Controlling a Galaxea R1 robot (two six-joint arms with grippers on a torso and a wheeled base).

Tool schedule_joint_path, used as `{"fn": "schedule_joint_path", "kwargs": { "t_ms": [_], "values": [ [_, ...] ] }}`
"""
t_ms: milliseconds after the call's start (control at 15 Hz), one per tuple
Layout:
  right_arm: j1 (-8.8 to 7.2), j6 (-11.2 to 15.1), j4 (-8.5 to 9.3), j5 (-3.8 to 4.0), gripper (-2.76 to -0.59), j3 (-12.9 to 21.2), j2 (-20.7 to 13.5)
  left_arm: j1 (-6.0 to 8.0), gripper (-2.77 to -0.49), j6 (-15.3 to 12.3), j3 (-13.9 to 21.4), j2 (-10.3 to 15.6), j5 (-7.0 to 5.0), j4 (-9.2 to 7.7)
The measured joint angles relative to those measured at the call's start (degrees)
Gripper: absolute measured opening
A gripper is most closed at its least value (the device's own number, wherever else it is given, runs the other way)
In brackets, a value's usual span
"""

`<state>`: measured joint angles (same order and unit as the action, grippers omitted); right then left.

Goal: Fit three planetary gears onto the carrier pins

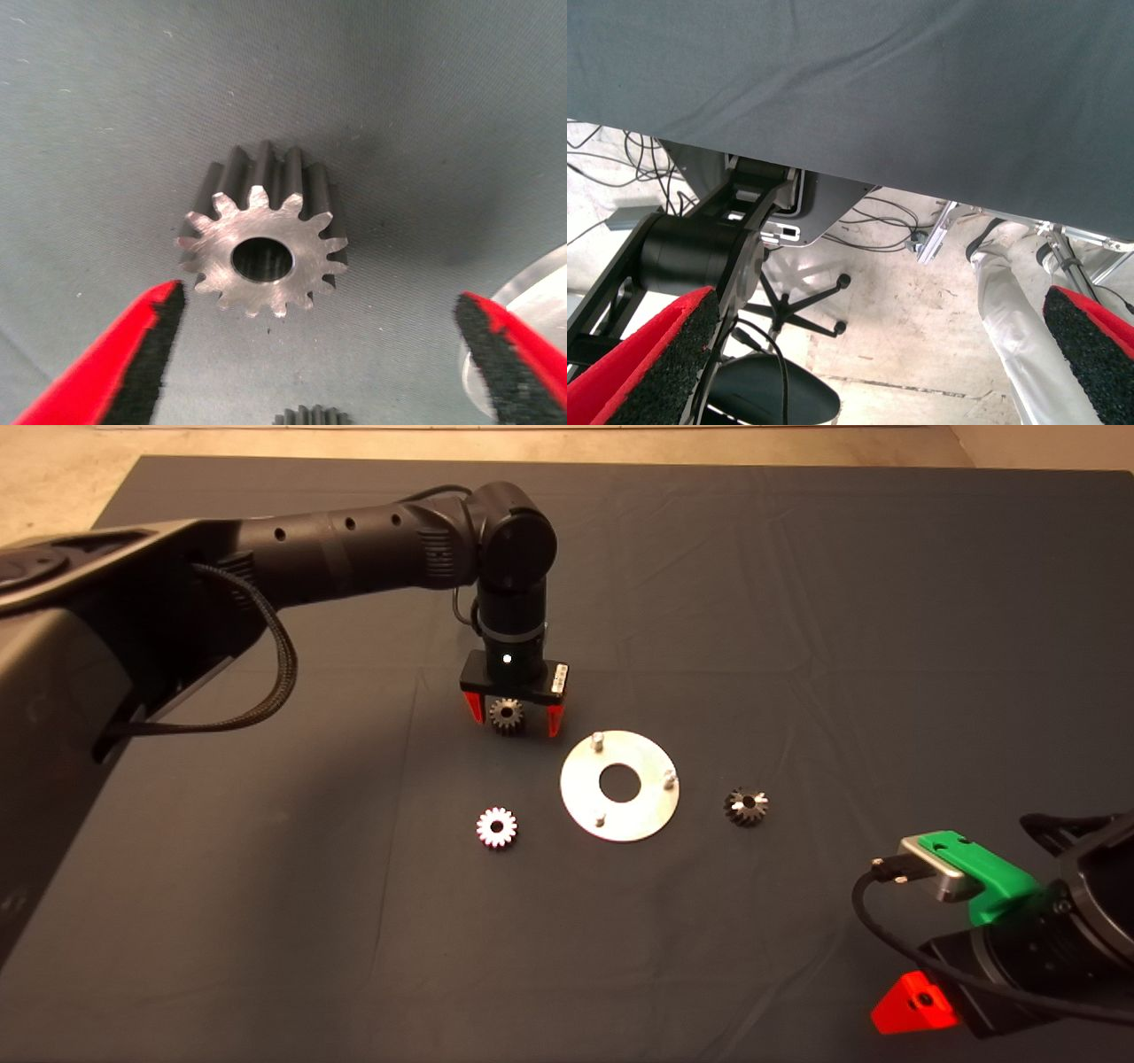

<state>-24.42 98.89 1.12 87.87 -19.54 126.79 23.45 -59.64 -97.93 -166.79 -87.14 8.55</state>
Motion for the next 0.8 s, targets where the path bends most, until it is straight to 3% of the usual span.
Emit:
{"fn": "schedule_joint_path", "kwargs": {
  "t_ms": [467, 800],
  "values": [
    [0.15, 0.0, 0.00, 0.00, -0.63, 0.0, 0.0, -0.48, -1.19, 1.1, 0.2, 0.0, -0.01, 0.00],
    [0.17, 0.0, 0.00, 0.02, -0.63, 0.0, 0.0, -1.40, -1.19, 4.9, -0.8, 0.0, 0.03, 0.00]
  ]
}}
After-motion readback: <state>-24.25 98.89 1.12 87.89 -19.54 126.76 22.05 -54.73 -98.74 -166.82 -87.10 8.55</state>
